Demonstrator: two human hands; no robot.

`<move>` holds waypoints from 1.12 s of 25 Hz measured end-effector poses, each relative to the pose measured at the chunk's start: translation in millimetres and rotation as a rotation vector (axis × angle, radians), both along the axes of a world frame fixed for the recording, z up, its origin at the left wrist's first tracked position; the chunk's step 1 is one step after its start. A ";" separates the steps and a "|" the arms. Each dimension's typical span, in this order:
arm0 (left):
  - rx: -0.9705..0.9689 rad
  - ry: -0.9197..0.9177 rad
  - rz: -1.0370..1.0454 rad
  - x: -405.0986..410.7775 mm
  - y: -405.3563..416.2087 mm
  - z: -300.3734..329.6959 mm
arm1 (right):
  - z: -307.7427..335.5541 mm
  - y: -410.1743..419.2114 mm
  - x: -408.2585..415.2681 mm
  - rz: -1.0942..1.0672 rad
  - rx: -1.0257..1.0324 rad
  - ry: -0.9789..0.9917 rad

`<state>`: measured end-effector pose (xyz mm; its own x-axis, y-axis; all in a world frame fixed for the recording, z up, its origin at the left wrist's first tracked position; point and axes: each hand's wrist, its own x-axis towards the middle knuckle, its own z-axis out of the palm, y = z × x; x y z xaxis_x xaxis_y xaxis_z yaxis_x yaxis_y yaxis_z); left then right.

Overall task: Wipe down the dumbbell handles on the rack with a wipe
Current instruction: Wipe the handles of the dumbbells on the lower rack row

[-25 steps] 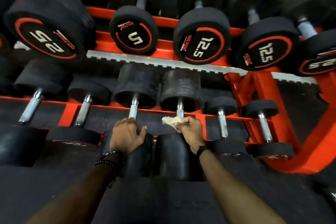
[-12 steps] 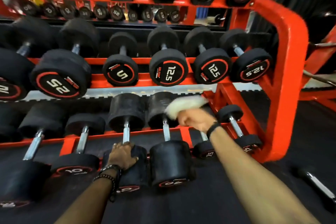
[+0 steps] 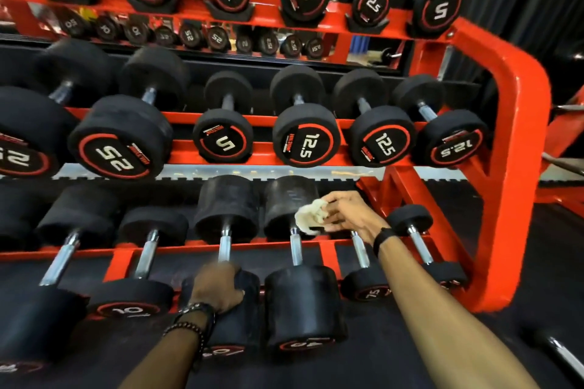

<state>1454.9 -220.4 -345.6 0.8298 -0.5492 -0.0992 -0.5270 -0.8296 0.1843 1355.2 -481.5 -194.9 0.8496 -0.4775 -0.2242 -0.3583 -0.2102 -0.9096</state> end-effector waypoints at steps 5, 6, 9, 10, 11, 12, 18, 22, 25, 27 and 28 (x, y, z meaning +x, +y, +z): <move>-0.008 -0.088 0.038 4.2 -14.7 -5.5 | -24.7 2.0 19.4 0.016 -0.100 0.063; -0.013 -0.125 0.036 6.3 -15.9 -8.7 | -30.6 0.7 23.4 0.029 -0.157 0.117; -0.004 -0.201 0.030 13.8 -20.4 -30.3 | -59.5 -8.1 37.8 0.090 -0.341 0.321; 0.008 -0.209 0.035 16.0 -22.3 -35.7 | -71.1 -11.6 43.8 0.107 -0.432 0.379; 0.004 -0.235 0.043 17.4 -24.7 -39.3 | -83.5 -13.9 50.1 0.120 -0.543 0.424; -0.005 -0.251 0.051 17.5 -25.5 -40.2 | -97.1 -12.7 56.0 0.118 -0.625 0.456; -0.081 -0.316 0.037 17.7 -23.8 -48.4 | -153.8 4.3 74.8 0.012 -0.675 0.436; -0.100 -0.358 0.039 19.5 -22.3 -53.1 | -149.5 2.2 76.8 0.017 -0.540 0.477; -0.102 -0.371 0.026 19.5 -23.5 -53.8 | -147.7 5.3 83.8 0.021 -0.214 0.458; -0.106 -0.379 0.019 20.3 -23.7 -54.1 | -158.9 6.4 92.6 -0.001 0.012 0.391; -0.106 -0.382 0.018 19.6 -23.4 -54.3 | -167.5 3.6 97.1 -0.016 0.103 0.371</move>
